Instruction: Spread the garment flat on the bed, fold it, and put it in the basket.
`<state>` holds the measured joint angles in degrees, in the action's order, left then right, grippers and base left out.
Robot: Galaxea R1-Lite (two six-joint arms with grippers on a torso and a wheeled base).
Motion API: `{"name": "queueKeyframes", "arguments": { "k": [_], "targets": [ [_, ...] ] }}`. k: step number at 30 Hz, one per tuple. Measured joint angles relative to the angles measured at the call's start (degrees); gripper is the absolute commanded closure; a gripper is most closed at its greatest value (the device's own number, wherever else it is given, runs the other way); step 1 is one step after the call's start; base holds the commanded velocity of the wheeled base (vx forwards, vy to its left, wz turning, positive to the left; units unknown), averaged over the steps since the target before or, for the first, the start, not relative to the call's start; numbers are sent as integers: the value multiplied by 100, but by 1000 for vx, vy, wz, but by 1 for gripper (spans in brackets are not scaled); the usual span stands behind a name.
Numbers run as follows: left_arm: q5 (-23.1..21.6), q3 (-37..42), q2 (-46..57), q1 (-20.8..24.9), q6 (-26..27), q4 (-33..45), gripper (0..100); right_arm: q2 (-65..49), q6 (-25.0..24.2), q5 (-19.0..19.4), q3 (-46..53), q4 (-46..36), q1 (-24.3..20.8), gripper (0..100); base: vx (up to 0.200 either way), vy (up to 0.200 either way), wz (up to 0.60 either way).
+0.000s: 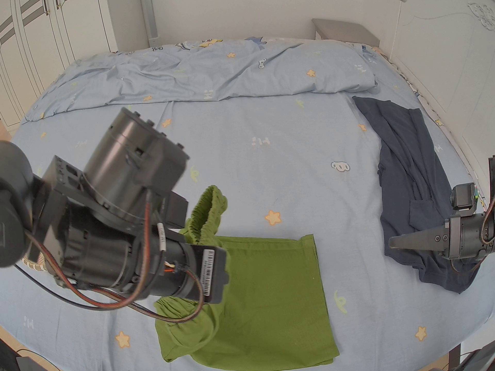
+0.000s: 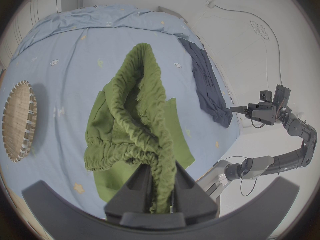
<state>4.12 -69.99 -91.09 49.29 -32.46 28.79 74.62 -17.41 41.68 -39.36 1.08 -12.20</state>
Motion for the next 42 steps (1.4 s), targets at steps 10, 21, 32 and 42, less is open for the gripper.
{"name": "queueKeyframes", "arguments": {
  "k": [10,21,32,42],
  "targets": [
    [127,28,-555,412,-306,-391,100,68,1,-52,17,24,-41,0,0,0,0],
    [301,28,-919,672,-315,-839,100,162,0,-49,52,48,-80,0,0,0,0],
    [411,-7,-1324,978,-432,-1582,0,176,1,-49,59,46,-91,0,0,0,0],
    [406,17,-1636,1163,-1181,-2072,0,201,9,-49,73,46,-152,0,0,0,0]
  ]
}}
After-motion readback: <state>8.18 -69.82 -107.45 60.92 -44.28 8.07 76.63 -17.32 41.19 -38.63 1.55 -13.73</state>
